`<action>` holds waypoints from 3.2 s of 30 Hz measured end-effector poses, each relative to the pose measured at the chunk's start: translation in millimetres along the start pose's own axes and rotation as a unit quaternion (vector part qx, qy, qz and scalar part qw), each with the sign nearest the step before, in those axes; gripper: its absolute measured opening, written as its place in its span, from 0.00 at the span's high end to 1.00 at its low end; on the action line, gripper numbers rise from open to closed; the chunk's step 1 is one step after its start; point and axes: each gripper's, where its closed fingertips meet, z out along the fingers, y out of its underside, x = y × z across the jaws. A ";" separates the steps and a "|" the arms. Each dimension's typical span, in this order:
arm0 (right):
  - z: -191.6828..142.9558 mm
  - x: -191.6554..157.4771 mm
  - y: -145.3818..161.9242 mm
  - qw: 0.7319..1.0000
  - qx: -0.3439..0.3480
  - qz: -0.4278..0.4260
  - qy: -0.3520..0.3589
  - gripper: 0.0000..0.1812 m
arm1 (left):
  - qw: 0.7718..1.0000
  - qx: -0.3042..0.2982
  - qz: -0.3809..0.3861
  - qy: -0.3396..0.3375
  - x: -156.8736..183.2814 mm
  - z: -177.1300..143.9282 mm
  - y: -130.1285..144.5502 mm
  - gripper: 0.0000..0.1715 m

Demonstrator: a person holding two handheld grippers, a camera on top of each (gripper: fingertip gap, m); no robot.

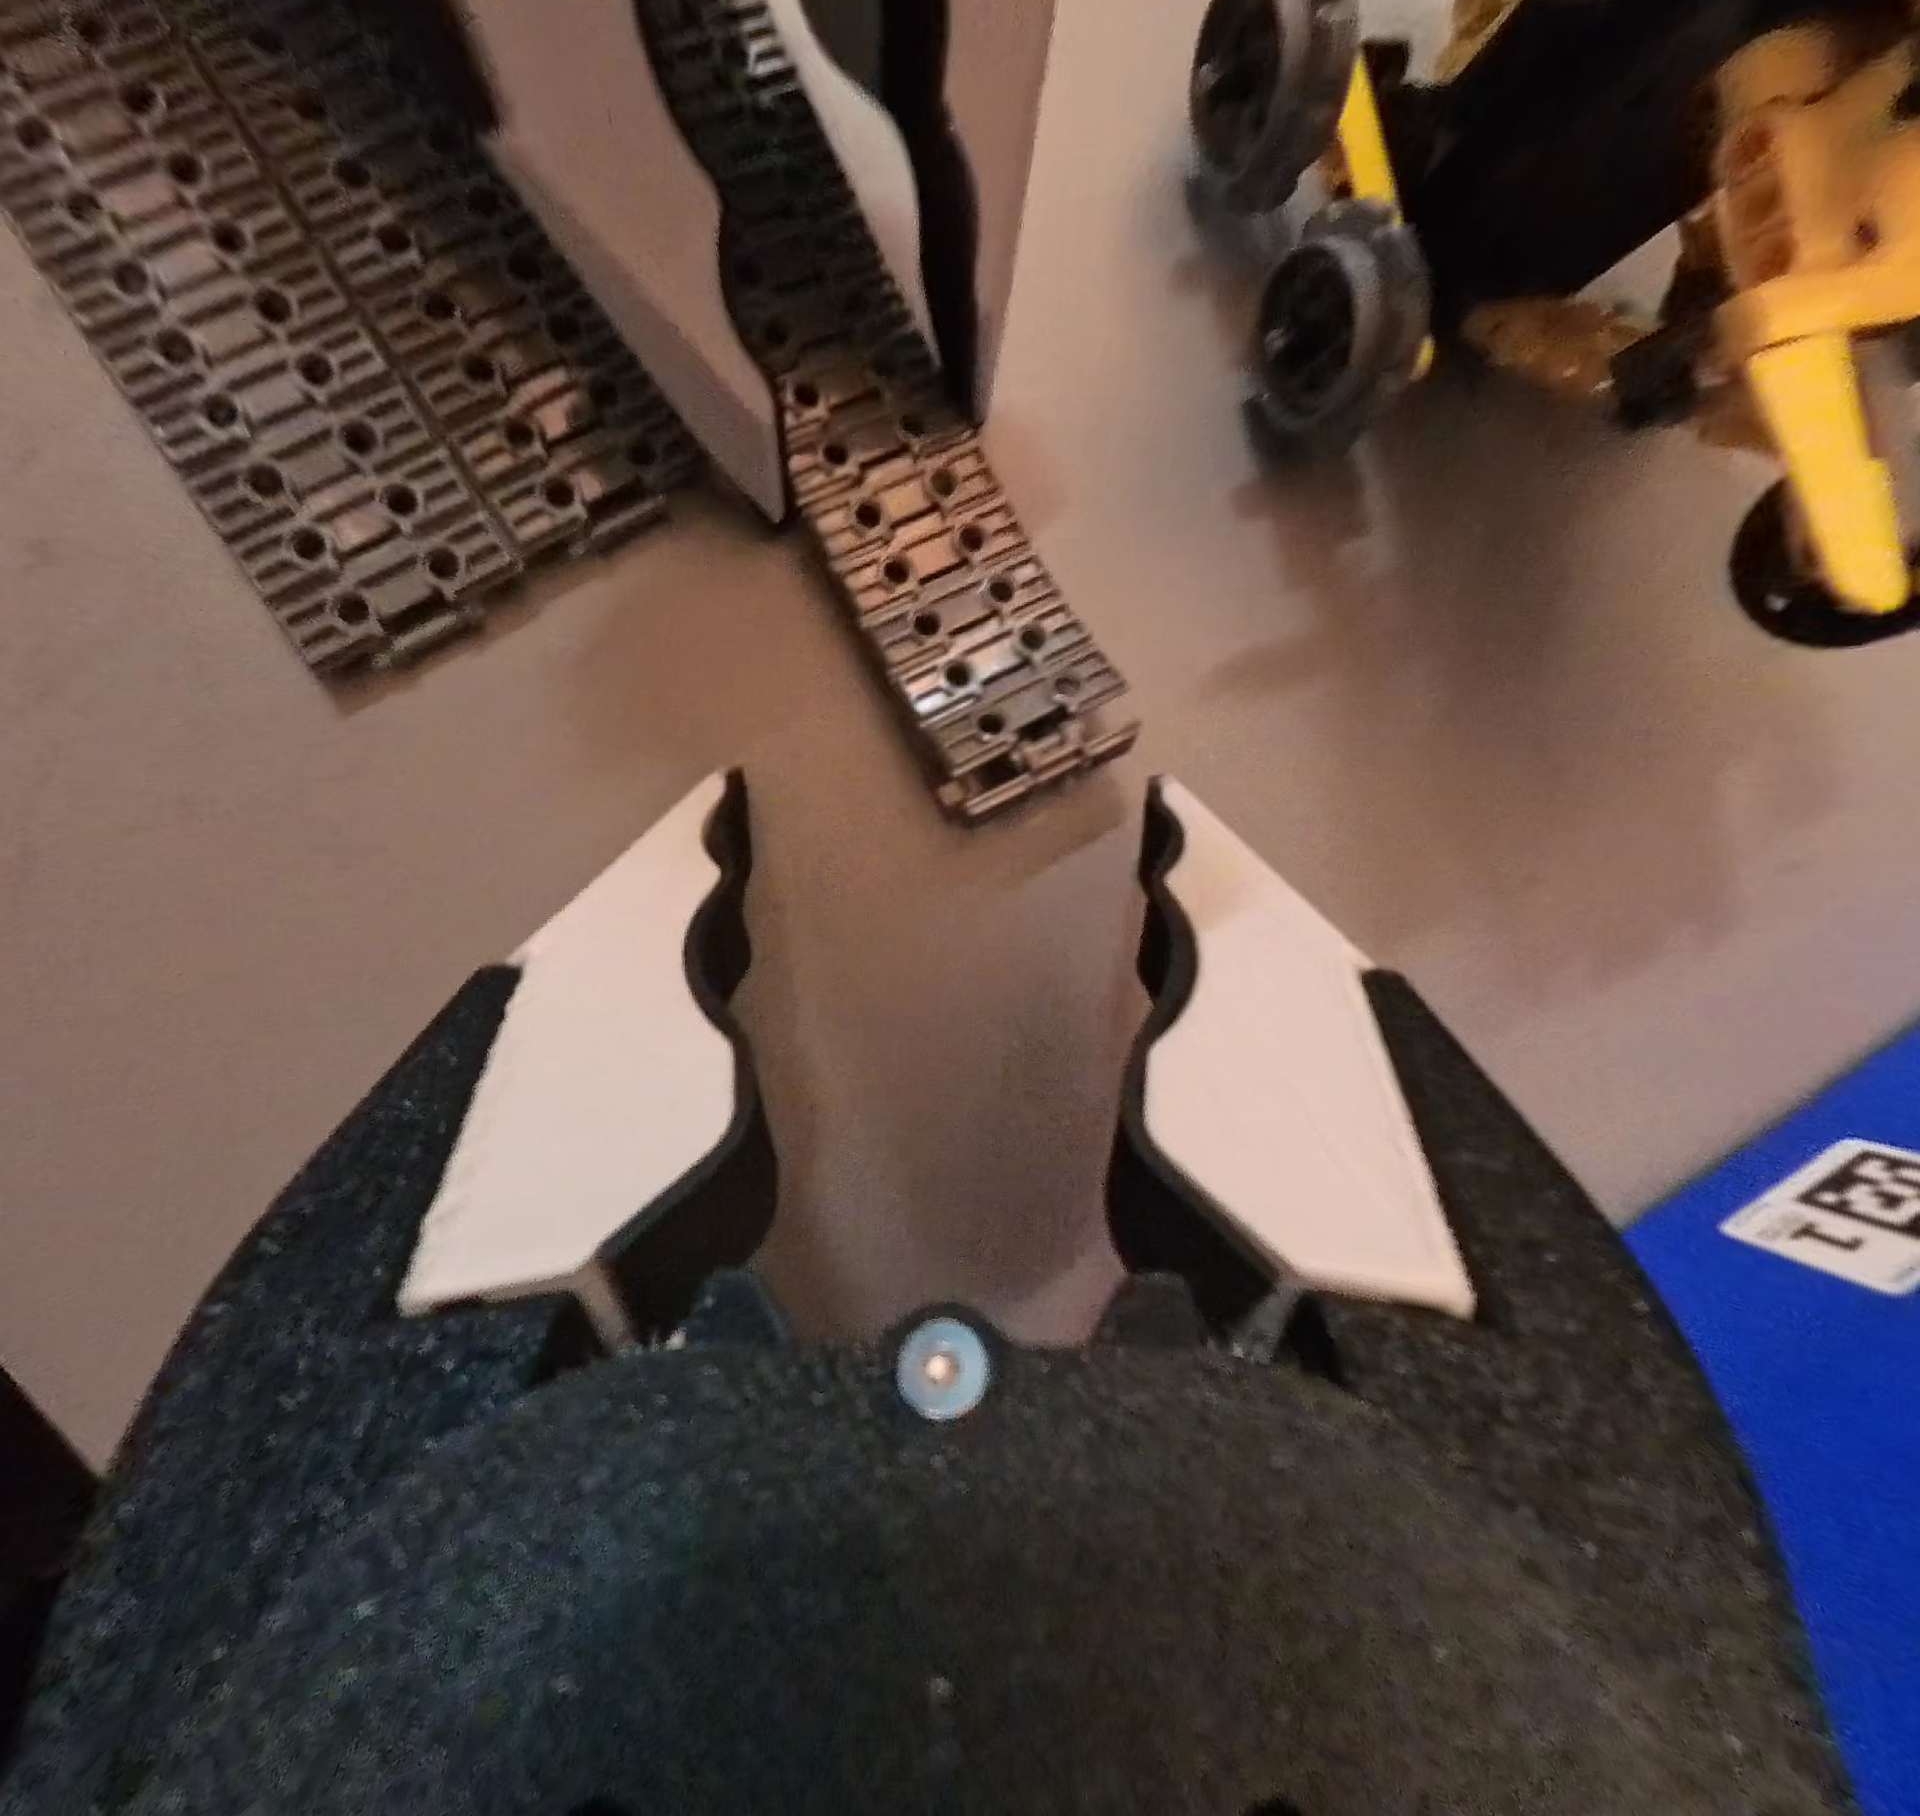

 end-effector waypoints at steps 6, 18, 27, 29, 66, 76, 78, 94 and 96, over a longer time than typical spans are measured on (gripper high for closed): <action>2.1 22.5 -3.1 0.996 0.019 -0.002 0.090 0.73 | 1.000 0.014 -0.014 0.005 -2.3 -3.9 -3.9 0.78; -21.5 33.8 -12.0 0.968 -0.020 -0.108 0.224 0.89 | 0.999 0.046 -0.022 -0.001 -5.1 -17.1 -15.4 0.78; -28.1 22.6 -1.7 0.951 -0.055 -0.164 0.256 0.88 | 0.999 0.038 -0.011 0.001 1.9 -13.5 -16.2 0.78; -28.8 18.4 10.6 0.963 -0.072 -0.129 0.223 0.84 | 1.000 0.022 -0.009 -0.008 -1.5 -11.1 -10.0 0.78; -50.2 36.4 -7.8 0.950 0.005 -0.107 0.292 0.86 | 0.973 0.123 -0.109 -0.159 -29.9 -112.0 40.8 0.70; -78.7 107.0 -101.8 0.893 0.339 0.088 0.283 0.87 | 0.955 0.160 -0.104 -0.227 -45.6 -139.2 48.7 0.71; -80.2 112.4 -108.6 0.883 0.343 0.054 0.316 0.89 | 0.951 0.165 -0.111 -0.236 -51.4 -144.3 52.3 0.71; -52.3 85.7 -103.8 0.897 0.373 0.049 0.230 0.98 | 0.948 0.166 -0.132 -0.237 -64.4 -144.6 69.1 0.71; -51.3 85.9 -103.0 0.898 0.373 0.053 0.226 0.95 | 0.949 0.162 -0.135 -0.234 -65.1 -141.4 71.7 0.71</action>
